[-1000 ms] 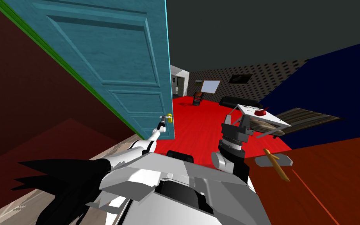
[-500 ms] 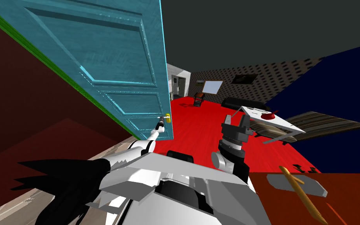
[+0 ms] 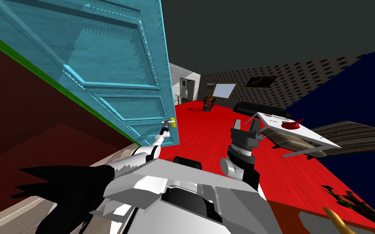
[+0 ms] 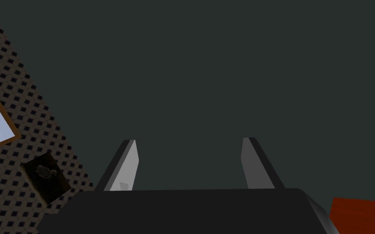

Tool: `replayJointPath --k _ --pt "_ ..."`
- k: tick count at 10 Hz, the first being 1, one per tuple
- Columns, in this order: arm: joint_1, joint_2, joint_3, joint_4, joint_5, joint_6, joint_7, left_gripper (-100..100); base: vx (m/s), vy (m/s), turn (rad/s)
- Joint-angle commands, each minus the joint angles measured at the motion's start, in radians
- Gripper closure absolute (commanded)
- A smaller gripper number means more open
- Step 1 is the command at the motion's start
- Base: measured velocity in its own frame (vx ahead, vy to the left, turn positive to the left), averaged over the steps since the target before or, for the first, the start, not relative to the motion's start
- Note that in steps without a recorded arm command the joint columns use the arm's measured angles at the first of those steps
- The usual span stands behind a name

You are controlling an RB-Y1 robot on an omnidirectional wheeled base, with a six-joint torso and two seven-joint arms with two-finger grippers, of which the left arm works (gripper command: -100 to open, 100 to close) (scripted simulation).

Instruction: Push the door open

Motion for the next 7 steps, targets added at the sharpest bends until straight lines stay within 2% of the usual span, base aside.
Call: replayJointPath --k 1,2,3,7 --pt "-0.002 0.0 0.007 -0.001 0.003 -0.001 -0.004 100 0.15 -0.052 0.036" --pt "0.001 0.003 0.007 0.001 0.002 -0.001 -0.003 100 0.067 -0.015 0.042" --pt "0.003 0.011 0.023 0.003 0.008 -0.003 -0.008 100 0.101 -0.022 0.046" --pt "0.009 0.025 0.061 0.007 0.022 -0.006 -0.023 100 0.194 -0.04 0.052"
